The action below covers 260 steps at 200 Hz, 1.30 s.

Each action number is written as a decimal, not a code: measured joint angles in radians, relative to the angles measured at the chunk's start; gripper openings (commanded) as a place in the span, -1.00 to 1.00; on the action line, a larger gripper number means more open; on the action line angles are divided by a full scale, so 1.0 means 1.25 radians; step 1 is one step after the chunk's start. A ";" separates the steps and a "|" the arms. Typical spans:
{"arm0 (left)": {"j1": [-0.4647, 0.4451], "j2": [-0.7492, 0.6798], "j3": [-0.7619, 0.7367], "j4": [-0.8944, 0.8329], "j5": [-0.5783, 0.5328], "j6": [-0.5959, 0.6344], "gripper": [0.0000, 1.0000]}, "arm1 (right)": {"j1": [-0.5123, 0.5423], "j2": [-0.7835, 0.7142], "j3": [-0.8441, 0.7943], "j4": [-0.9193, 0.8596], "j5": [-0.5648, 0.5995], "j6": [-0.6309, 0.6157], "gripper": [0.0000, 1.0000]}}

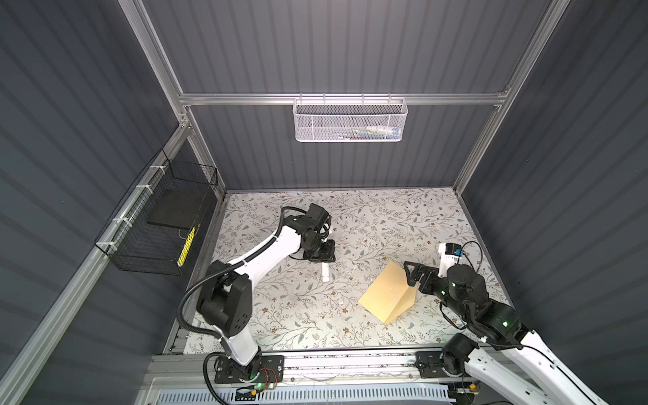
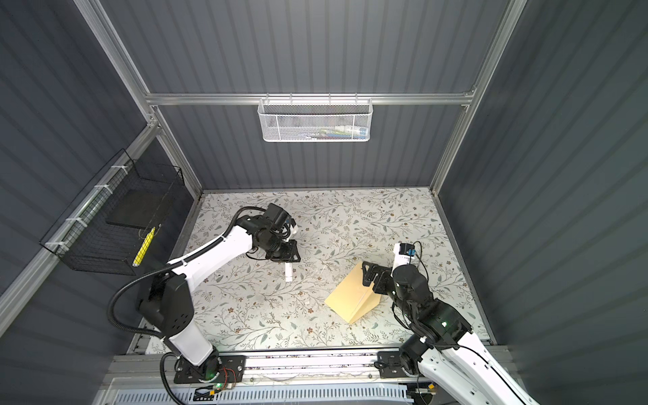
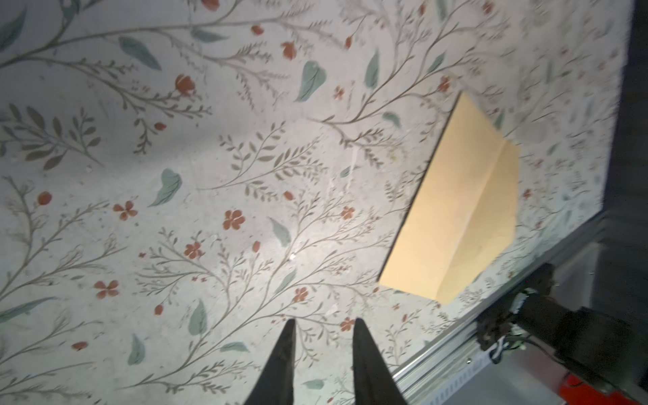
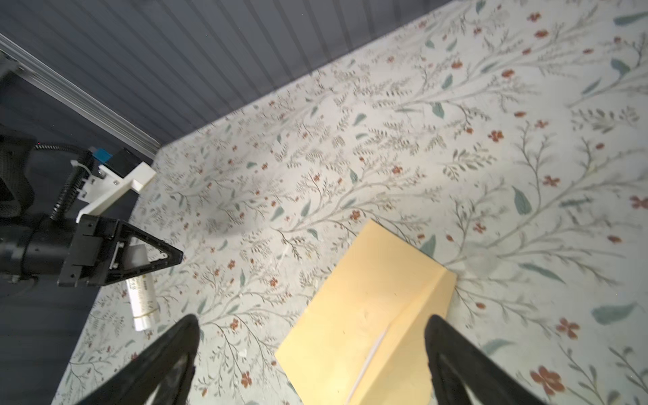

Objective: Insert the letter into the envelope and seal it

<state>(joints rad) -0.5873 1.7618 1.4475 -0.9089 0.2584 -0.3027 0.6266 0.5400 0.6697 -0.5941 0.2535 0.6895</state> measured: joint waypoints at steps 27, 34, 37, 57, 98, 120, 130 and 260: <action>0.000 0.086 0.067 -0.131 -0.078 0.090 -1.00 | -0.007 0.002 -0.005 -0.042 -0.029 0.011 0.98; 0.000 0.101 0.078 -0.155 -0.099 0.104 -1.00 | -0.007 0.004 -0.011 -0.046 -0.037 0.015 0.98; 0.000 0.106 0.083 -0.165 -0.110 0.111 -1.00 | -0.008 0.005 -0.014 -0.049 -0.039 0.018 0.98; 0.000 0.128 0.101 -0.206 -0.155 0.132 -0.93 | -0.016 0.013 -0.045 -0.056 -0.062 0.038 0.98; 0.000 0.186 0.139 -0.227 -0.207 0.148 -0.85 | -0.028 0.024 -0.114 -0.056 -0.109 0.089 0.98; 0.000 0.224 0.140 -0.227 -0.223 0.150 -0.66 | -0.028 0.024 -0.140 -0.052 -0.125 0.108 0.98; 0.000 0.236 0.140 -0.224 -0.230 0.150 -0.60 | -0.028 0.024 -0.148 -0.051 -0.130 0.114 0.98; -0.002 0.241 0.051 -0.046 -0.273 0.100 -0.16 | -0.029 -0.003 -0.167 -0.046 -0.149 0.134 0.98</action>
<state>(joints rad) -0.5903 2.0636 1.5112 -0.9668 -0.0822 -0.1772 0.5907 0.5365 0.4606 -0.6514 0.0669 0.8570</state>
